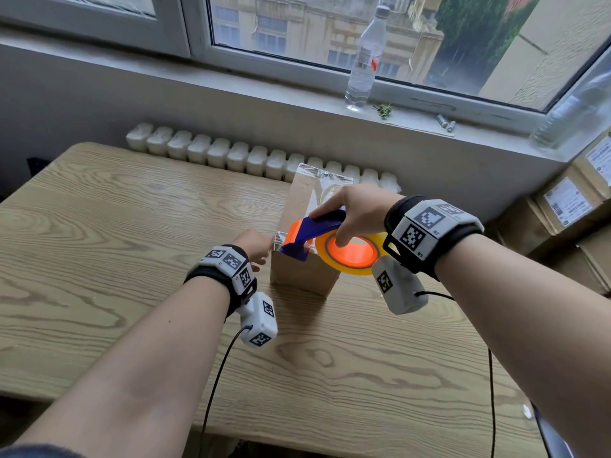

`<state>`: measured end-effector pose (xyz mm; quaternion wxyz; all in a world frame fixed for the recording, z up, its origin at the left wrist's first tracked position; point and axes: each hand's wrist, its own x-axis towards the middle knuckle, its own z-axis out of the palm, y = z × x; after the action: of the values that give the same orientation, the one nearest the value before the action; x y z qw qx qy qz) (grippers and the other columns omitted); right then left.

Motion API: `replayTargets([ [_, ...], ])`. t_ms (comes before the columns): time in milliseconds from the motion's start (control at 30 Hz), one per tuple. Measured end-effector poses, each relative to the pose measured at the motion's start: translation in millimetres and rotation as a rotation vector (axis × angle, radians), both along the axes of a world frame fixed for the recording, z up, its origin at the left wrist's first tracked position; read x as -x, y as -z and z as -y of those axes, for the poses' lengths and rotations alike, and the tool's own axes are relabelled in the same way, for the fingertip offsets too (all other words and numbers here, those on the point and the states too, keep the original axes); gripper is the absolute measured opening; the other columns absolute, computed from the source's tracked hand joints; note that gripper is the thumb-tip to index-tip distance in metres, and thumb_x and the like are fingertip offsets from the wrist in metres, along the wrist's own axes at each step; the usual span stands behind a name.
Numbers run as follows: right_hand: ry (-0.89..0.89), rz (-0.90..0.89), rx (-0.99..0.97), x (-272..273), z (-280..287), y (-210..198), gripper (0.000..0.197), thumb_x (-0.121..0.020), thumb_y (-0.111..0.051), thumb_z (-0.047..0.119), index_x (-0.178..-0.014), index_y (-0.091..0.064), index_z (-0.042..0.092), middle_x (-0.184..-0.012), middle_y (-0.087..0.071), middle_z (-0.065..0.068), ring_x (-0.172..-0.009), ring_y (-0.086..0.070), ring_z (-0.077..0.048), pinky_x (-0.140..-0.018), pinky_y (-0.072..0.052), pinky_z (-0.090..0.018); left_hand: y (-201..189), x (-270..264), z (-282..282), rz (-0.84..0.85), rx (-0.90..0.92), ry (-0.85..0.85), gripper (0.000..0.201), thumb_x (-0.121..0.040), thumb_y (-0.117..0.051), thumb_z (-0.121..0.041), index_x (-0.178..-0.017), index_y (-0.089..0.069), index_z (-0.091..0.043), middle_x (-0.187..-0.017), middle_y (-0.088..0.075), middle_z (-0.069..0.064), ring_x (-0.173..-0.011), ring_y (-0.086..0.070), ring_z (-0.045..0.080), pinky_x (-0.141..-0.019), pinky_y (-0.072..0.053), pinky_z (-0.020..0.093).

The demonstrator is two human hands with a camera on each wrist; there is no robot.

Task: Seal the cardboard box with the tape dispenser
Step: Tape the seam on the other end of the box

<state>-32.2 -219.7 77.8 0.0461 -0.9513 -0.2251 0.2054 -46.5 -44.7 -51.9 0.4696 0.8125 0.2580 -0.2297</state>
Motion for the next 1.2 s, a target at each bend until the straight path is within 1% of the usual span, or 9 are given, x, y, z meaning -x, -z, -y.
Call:
replayTargets([
  [133,-0.018,0.005,0.012,-1,-3,3,0.061,-0.067,-0.073,0.019,-0.121,-0.061,0.045,-0.100,-0.064,0.011,-0.081,-0.053,-0.010,-0.063,-0.045,-0.024,1,3,-5,-0.034,-0.096,0.110,0.051,-0.100,-0.037,-0.037,-0.125,-0.050,0.006,-0.108,-0.057,0.021,-0.081,-0.058,0.027,-0.067,-0.050,0.032],
  [200,-0.016,0.006,0.006,-2,-2,3,0.061,-0.067,-0.073,0.019,-0.121,-0.061,0.045,-0.101,-0.064,0.011,-0.082,-0.054,-0.010,-0.064,-0.046,-0.024,3,4,-8,0.087,-0.148,0.055,0.049,-0.093,-0.050,-0.039,-0.107,-0.064,0.006,-0.104,-0.067,0.027,-0.092,-0.066,0.034,-0.085,-0.055,0.038],
  [300,-0.022,0.014,0.005,-3,-2,3,0.061,-0.067,-0.073,0.020,-0.121,-0.061,0.044,-0.103,-0.064,0.011,-0.083,-0.054,-0.010,-0.059,-0.043,-0.020,-4,-1,-5,0.259,-0.103,-0.081,0.029,-0.089,-0.059,-0.024,-0.069,-0.065,-0.005,-0.080,-0.071,0.016,-0.077,-0.071,0.028,-0.081,-0.059,0.039],
  [400,-0.029,0.021,-0.002,-3,-2,4,0.061,-0.066,-0.073,0.021,-0.121,-0.061,0.043,-0.105,-0.063,0.012,-0.086,-0.054,-0.010,-0.057,-0.040,-0.019,-19,-9,0,0.222,-0.048,0.017,0.030,-0.089,-0.061,-0.028,-0.073,-0.062,-0.003,-0.081,-0.069,0.015,-0.071,-0.068,0.023,-0.078,-0.059,0.036],
  [567,-0.032,0.023,-0.034,-6,2,5,0.060,-0.066,-0.074,0.023,-0.122,-0.061,0.041,-0.110,-0.064,0.012,-0.091,-0.055,-0.011,-0.069,-0.046,-0.024,-18,-12,-2,0.142,-0.094,0.138,0.032,-0.087,-0.064,-0.024,-0.087,-0.071,0.008,-0.083,-0.071,0.019,-0.087,-0.072,0.030,-0.086,-0.058,0.041],
  [700,-0.032,0.002,-0.052,-8,15,3,0.065,-0.068,-0.077,0.035,-0.128,-0.054,0.042,-0.122,-0.061,0.009,-0.106,-0.055,-0.015,-0.091,-0.047,-0.030,-14,-13,-2,0.103,-0.058,0.103,0.030,-0.089,-0.062,-0.023,-0.067,-0.062,-0.002,-0.077,-0.066,0.018,-0.075,-0.066,0.029,-0.089,-0.055,0.041],
  [900,-0.091,-0.014,-0.075,-3,22,1,0.065,-0.072,-0.074,0.032,-0.132,-0.052,0.039,-0.122,-0.059,0.009,-0.101,-0.050,-0.011,-0.083,-0.041,-0.024,-17,-16,2,0.084,-0.072,0.067,0.032,-0.087,-0.066,-0.030,-0.078,-0.065,0.000,-0.084,-0.070,0.020,-0.091,-0.071,0.033,-0.090,-0.055,0.044],
  [1100,-0.092,-0.022,-0.081,-8,25,2,0.061,-0.070,-0.073,0.023,-0.127,-0.057,0.039,-0.115,-0.061,0.009,-0.096,-0.053,-0.012,-0.076,-0.041,-0.023,-12,-13,9,0.104,-0.091,0.053,0.038,-0.082,-0.069,-0.039,-0.070,-0.067,-0.003,-0.059,-0.067,0.007,-0.073,-0.069,0.025,-0.088,-0.056,0.042],
  [1200,-0.109,-0.031,-0.066,-8,26,-2,0.064,-0.070,-0.073,0.021,-0.128,-0.056,0.041,-0.112,-0.061,0.010,-0.093,-0.053,-0.012,-0.070,-0.043,-0.022,-11,-12,5,0.122,-0.096,0.042,0.040,-0.082,-0.069,-0.040,-0.066,-0.067,-0.004,-0.068,-0.068,0.011,-0.076,-0.069,0.025,-0.087,-0.057,0.039],
])
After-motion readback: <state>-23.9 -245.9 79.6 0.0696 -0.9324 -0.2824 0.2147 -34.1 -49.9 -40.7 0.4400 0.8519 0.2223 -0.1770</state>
